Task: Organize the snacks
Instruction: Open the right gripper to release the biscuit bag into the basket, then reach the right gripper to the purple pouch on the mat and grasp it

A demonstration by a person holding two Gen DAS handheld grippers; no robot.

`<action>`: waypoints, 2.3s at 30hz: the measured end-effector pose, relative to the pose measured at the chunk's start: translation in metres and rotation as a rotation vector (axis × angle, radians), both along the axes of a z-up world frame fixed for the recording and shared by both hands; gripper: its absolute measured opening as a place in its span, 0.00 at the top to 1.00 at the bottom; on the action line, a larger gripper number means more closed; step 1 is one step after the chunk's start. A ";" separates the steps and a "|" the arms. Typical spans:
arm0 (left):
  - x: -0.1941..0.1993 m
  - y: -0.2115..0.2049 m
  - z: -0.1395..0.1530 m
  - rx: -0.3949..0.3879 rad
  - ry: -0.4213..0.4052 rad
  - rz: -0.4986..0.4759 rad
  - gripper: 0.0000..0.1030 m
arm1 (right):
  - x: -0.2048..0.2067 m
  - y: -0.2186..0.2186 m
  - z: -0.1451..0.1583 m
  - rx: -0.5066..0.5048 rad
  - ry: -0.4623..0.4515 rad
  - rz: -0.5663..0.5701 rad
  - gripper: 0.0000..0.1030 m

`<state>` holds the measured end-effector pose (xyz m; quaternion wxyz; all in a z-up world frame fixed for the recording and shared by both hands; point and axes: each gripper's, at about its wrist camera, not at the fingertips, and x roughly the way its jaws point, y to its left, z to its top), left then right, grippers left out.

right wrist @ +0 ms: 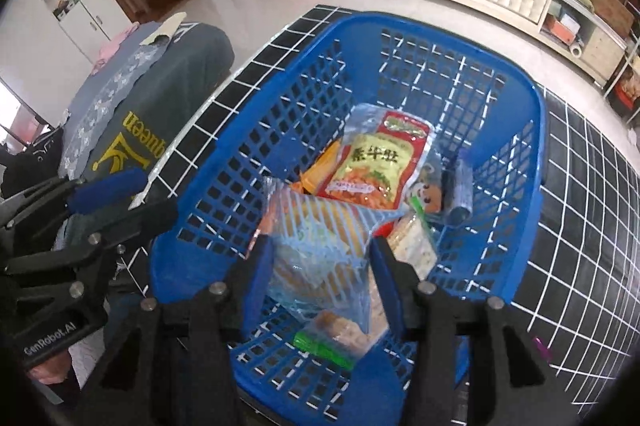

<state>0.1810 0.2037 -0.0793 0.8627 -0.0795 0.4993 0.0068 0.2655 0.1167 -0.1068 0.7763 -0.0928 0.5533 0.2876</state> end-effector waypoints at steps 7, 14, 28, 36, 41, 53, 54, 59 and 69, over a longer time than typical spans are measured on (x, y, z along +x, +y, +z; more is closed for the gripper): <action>-0.006 -0.009 0.010 0.040 -0.028 -0.005 0.44 | -0.005 -0.020 0.019 0.083 -0.020 -0.029 0.28; -0.013 -0.032 0.026 0.040 -0.054 -0.036 0.44 | -0.014 -0.056 0.045 0.124 -0.061 -0.077 0.25; -0.016 -0.126 0.049 0.053 -0.101 -0.161 0.44 | -0.036 -0.162 0.084 0.106 -0.161 -0.220 0.24; -0.015 -0.185 0.046 0.036 -0.108 -0.237 0.44 | -0.052 -0.216 0.086 0.059 -0.214 -0.287 0.20; -0.022 -0.213 0.041 0.051 -0.119 -0.275 0.44 | -0.061 -0.237 0.078 0.026 -0.228 -0.277 0.13; -0.060 -0.258 -0.009 0.080 -0.119 -0.278 0.19 | -0.067 -0.276 0.007 -0.011 -0.096 -0.323 0.11; -0.063 -0.261 -0.014 0.077 -0.113 -0.273 0.19 | -0.067 -0.276 0.001 -0.012 -0.087 -0.338 0.11; -0.071 -0.265 -0.036 0.089 -0.073 -0.240 0.16 | -0.061 -0.273 -0.024 -0.029 -0.036 -0.361 0.11; -0.088 -0.252 -0.065 0.111 -0.057 0.040 0.14 | -0.040 -0.256 -0.062 -0.039 0.062 -0.380 0.11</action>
